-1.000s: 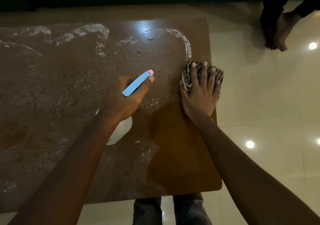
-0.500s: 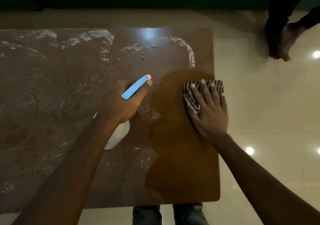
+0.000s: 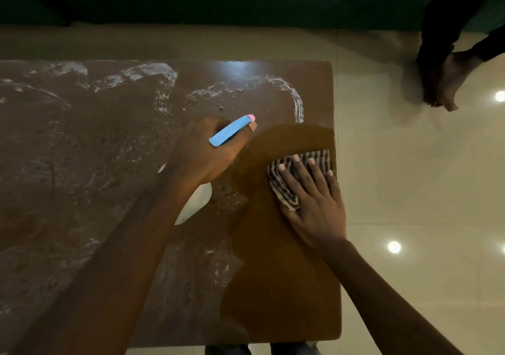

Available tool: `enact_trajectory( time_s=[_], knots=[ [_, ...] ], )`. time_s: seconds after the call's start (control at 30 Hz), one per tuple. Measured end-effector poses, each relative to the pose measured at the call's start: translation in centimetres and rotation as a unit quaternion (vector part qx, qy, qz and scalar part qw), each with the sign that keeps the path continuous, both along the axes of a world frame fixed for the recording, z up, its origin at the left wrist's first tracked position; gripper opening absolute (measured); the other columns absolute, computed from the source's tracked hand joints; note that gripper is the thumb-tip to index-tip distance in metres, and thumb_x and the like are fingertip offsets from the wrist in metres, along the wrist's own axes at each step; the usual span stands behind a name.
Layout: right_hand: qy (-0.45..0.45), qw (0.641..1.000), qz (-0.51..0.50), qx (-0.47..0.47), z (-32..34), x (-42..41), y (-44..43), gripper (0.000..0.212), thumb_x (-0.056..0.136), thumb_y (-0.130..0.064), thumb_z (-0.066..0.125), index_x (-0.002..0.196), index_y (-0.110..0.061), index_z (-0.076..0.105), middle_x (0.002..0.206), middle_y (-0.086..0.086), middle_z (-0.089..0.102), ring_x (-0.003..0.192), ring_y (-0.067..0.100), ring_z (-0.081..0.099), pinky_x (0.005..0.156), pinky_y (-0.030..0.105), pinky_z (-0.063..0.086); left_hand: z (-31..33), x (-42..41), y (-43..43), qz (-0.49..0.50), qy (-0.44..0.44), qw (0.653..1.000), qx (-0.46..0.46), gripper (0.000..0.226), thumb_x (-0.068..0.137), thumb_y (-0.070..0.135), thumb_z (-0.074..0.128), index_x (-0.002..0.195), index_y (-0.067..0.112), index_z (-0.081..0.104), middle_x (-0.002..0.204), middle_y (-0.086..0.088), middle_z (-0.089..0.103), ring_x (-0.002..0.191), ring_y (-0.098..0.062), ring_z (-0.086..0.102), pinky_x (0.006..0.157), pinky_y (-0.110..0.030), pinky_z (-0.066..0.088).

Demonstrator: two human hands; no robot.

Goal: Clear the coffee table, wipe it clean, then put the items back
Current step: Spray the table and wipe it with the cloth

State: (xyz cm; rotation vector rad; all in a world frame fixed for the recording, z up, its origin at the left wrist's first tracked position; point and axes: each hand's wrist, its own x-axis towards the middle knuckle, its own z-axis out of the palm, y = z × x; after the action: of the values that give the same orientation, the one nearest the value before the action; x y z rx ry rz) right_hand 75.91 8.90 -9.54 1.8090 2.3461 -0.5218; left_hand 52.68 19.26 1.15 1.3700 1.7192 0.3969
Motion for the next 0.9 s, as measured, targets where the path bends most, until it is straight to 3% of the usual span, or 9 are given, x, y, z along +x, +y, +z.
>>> enact_trajectory(
  time_s=[0.1,0.17,0.27,0.4,0.57,0.67,0.77,0.9],
  knots=[
    [-0.010,0.999,-0.034,-0.003,0.2,0.7,0.6,0.068,0.098,-0.067,0.012,0.159,-0.038,0.005,0.167,-0.006,0.005,0.154,0.020,0.000,0.123,0.047,0.008,-0.4,0.4,1.1,-0.013,-0.009,1.000,0.000,0.060,0.087,0.064,0.054,0.071,0.007,0.064,0.061,-0.015,0.060,0.052,-0.029,0.057,0.050,-0.036,0.048],
    [-0.011,0.999,-0.043,0.001,0.3,0.9,1.3,0.068,0.098,-0.067,0.011,0.158,-0.038,0.004,0.167,-0.006,0.003,0.154,0.020,0.000,0.123,0.047,0.008,-0.6,0.5,1.5,-0.015,-0.002,1.000,-0.013,0.064,0.085,0.065,0.055,0.074,0.003,0.064,0.067,-0.021,0.061,0.059,-0.036,0.059,0.052,-0.042,0.050],
    [-0.004,0.997,-0.077,0.010,0.3,1.5,3.3,0.066,0.098,-0.067,0.010,0.158,-0.040,0.000,0.166,-0.010,-0.003,0.154,0.017,-0.006,0.124,0.045,0.004,-0.7,0.2,1.7,0.001,0.008,1.000,-0.028,0.058,0.084,0.066,0.056,0.079,0.009,0.065,0.075,-0.019,0.065,0.065,-0.033,0.062,0.060,-0.046,0.055],
    [0.020,0.989,-0.144,0.014,0.2,1.0,9.5,0.066,0.099,-0.064,0.017,0.157,-0.041,-0.001,0.167,-0.008,-0.006,0.153,0.017,-0.011,0.123,0.042,0.003,-0.8,-0.7,1.6,0.029,-0.014,0.999,-0.021,0.057,0.085,0.063,0.055,0.087,0.008,0.068,0.080,-0.019,0.067,0.073,-0.033,0.065,0.061,-0.048,0.056],
    [0.002,0.986,-0.163,0.040,-0.6,-2.4,18.7,0.069,0.099,-0.064,0.022,0.159,-0.036,0.001,0.168,-0.001,-0.003,0.154,0.025,-0.007,0.123,0.050,0.002,-0.6,-1.9,1.1,0.090,-0.059,0.994,-0.008,0.053,0.080,0.067,0.054,0.080,0.016,0.068,0.079,-0.018,0.065,0.069,-0.029,0.062,0.055,-0.042,0.056],
    [0.004,0.994,-0.098,0.043,-0.6,-5.8,19.5,0.069,0.099,-0.064,0.022,0.159,-0.035,0.003,0.168,0.001,-0.001,0.154,0.026,-0.004,0.123,0.052,-0.001,-0.3,-2.4,0.6,0.111,-0.077,0.990,0.031,0.050,0.079,0.061,0.056,0.081,0.014,0.070,0.078,-0.022,0.065,0.066,-0.032,0.061,0.047,-0.036,0.051],
    [0.008,0.999,0.039,0.038,-0.5,-7.1,15.9,0.068,0.099,-0.064,0.020,0.159,-0.036,0.004,0.168,-0.001,0.001,0.154,0.024,-0.002,0.123,0.051,0.002,0.0,-2.5,0.2,0.112,-0.090,0.988,0.058,0.055,0.083,0.056,0.056,0.083,0.003,0.069,0.076,-0.028,0.062,0.063,-0.037,0.059,0.044,-0.041,0.047],
    [0.002,0.988,0.151,0.021,-0.3,-2.9,10.5,0.068,0.098,-0.065,0.023,0.158,-0.039,0.004,0.168,-0.006,0.001,0.154,0.022,-0.001,0.123,0.049,0.003,-0.4,-3.0,0.1,0.126,-0.079,0.986,0.077,0.043,0.090,0.050,0.059,0.079,0.009,0.069,0.072,-0.024,0.063,0.057,-0.036,0.059,0.044,-0.047,0.048]
  ],
)
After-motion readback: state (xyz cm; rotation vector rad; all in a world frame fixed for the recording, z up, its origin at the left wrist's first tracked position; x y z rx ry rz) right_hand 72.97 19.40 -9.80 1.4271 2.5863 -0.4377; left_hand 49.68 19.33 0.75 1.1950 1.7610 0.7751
